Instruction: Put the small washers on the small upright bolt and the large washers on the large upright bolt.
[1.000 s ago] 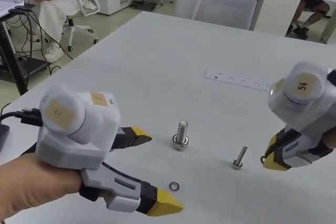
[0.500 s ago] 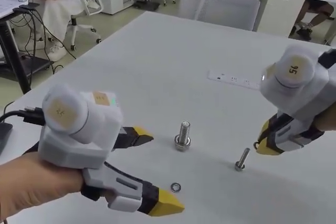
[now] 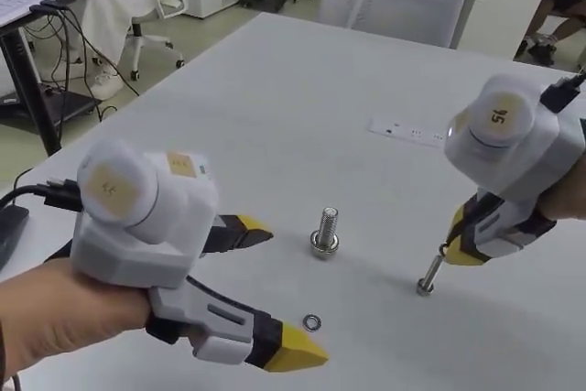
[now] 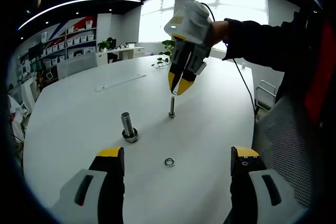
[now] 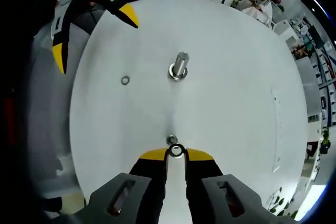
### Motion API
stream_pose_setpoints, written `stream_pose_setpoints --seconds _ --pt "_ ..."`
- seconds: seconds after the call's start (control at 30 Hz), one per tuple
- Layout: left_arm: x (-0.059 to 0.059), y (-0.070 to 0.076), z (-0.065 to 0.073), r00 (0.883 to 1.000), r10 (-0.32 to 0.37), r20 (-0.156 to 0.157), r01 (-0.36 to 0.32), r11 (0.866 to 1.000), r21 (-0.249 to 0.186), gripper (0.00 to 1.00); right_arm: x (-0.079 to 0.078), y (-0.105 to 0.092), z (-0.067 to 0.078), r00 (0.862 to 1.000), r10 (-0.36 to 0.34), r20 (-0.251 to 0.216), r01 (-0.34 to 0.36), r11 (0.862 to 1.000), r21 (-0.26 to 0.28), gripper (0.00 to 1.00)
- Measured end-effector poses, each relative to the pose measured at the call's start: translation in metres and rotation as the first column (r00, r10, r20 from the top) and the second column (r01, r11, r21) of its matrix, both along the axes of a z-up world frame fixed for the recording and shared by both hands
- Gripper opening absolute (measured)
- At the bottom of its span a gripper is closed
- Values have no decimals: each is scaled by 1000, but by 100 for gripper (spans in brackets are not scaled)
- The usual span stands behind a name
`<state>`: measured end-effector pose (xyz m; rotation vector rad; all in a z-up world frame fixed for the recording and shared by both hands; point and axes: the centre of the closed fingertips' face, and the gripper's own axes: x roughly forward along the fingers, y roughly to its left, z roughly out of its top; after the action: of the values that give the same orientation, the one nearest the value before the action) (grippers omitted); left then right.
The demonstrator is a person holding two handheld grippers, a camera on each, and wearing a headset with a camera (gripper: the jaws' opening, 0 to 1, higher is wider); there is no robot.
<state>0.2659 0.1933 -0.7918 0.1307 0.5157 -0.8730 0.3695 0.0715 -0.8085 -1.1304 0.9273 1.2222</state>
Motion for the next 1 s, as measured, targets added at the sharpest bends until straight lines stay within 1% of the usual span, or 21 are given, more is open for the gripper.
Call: stream_pose_setpoints --seconds 0.73,1.0 --pt "0 1 0 1000 2 -4 -2 1000 -2 83 2 3 -14 999 13 -36 -14 999 -30 14" --pt "0 1 -1 1000 4 -6 -4 1000 -2 83 2 6 -23 999 14 -50 -16 999 -34 14"
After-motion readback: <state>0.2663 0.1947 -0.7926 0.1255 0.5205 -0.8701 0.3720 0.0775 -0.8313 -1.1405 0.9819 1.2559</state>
